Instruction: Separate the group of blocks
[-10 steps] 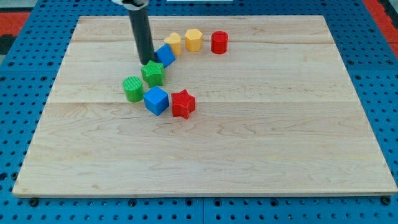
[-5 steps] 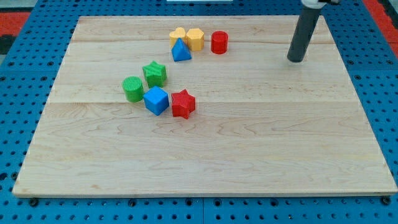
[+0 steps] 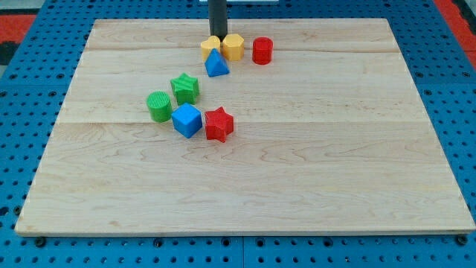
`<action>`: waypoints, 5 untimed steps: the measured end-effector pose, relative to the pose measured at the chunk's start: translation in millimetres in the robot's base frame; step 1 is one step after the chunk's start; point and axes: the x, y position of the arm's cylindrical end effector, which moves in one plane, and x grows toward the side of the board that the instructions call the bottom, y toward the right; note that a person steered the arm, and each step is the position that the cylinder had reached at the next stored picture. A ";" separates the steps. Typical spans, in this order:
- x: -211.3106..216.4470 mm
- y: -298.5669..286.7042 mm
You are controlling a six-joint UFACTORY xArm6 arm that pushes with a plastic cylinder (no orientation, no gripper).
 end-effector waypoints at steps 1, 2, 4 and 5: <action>11.6 0.8; 41.1 23.9; 75.3 21.7; 72.8 10.7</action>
